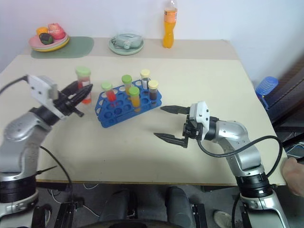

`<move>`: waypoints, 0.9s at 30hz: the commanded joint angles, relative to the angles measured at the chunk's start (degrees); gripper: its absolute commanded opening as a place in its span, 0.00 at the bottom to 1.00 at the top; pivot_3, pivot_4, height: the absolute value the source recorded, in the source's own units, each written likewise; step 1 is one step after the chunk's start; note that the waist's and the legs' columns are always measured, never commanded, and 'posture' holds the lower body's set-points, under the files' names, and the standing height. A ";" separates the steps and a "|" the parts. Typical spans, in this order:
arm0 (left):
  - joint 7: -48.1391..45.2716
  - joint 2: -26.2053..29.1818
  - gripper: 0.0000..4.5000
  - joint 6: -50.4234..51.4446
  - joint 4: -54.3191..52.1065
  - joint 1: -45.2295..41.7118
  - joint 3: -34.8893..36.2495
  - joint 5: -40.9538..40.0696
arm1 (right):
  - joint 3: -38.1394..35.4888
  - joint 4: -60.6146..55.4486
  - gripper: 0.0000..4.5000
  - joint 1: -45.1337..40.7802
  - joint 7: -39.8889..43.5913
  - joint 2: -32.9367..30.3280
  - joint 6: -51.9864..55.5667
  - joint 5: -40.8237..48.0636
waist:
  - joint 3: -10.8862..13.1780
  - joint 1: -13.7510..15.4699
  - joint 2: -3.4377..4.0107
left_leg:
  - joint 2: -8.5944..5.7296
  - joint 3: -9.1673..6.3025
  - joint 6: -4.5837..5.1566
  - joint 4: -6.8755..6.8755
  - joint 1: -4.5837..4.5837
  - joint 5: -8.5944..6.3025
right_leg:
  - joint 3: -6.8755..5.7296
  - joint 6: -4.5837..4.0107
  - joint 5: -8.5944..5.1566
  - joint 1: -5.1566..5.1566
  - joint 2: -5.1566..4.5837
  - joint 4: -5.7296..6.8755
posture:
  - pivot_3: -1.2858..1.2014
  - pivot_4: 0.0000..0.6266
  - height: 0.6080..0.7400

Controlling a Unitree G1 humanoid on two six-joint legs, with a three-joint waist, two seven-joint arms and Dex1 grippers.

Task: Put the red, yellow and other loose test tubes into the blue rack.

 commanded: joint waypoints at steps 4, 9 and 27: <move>-6.41 -3.57 0.17 -18.59 6.48 -0.34 -4.05 1.33 | -3.28 -4.67 1.00 1.28 -1.38 -1.80 2.00 1.88 | 0.01 -0.06 -0.01 | 0.01 0.00 0.05 -0.01 -0.01 -0.03 | -0.01 0.00 0.00 0.00 0.00 -0.03 | 0.52 0.24 1.00; -7.32 -5.47 0.17 -24.81 12.16 -1.73 -5.42 1.82 | -4.04 -6.00 1.00 1.92 -2.18 -2.30 3.14 2.22 | 0.01 -0.03 -0.01 | 0.02 -0.01 0.20 0.00 0.00 -0.11 | -0.01 0.00 0.00 0.00 0.00 0.00 | 0.52 0.24 1.00; -5.89 -10.10 0.17 -39.04 28.28 -3.96 -9.97 6.83 | -7.05 -8.67 1.00 6.94 -5.42 -2.33 4.52 3.85 | -0.01 0.02 0.00 | 0.01 -0.01 0.32 0.01 0.01 -0.18 | -0.01 0.01 0.00 0.02 0.00 -0.02 | 0.52 0.24 1.00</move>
